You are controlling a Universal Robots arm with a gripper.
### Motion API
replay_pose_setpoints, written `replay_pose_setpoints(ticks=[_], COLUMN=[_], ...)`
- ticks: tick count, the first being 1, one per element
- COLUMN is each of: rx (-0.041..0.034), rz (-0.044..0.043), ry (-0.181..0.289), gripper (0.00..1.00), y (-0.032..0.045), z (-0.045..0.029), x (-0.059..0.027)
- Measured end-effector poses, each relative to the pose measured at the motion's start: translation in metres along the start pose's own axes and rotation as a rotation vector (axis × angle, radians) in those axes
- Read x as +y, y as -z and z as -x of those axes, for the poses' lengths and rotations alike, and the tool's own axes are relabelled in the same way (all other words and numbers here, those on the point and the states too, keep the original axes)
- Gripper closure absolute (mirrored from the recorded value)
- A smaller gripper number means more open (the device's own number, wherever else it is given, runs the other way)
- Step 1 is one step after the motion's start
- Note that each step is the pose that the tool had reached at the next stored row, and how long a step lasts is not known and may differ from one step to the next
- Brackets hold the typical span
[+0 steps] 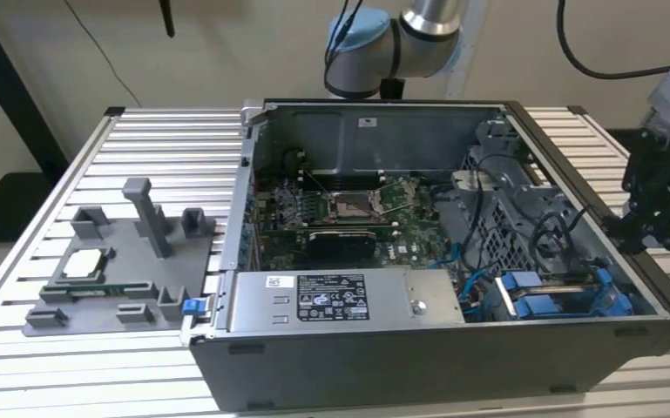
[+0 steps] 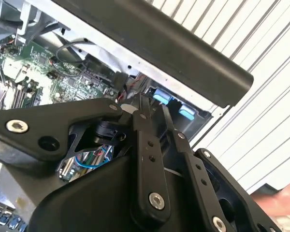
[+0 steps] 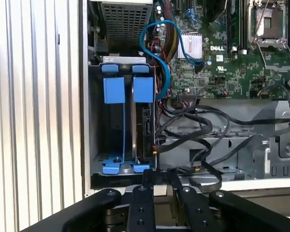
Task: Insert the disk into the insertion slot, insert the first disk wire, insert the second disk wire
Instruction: 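Insert the first disk wire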
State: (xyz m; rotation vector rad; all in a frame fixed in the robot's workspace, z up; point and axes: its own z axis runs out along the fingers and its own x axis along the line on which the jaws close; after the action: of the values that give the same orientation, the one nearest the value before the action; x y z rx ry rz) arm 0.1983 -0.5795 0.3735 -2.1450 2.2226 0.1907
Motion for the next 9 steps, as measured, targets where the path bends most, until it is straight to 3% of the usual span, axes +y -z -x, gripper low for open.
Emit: replay_pose_setpoints(ticks=[4,7,9], rx=[0.0006,0.0005,0.0011], rz=[0.0109,0.0109,0.0109], ry=[0.002,0.002,0.002], gripper=[0.00,0.00,0.00], y=[0.0005,0.0004,0.0010], z=[0.0004,0.0012,0.0063], x=[-0.0090,-0.0091,-0.0089])
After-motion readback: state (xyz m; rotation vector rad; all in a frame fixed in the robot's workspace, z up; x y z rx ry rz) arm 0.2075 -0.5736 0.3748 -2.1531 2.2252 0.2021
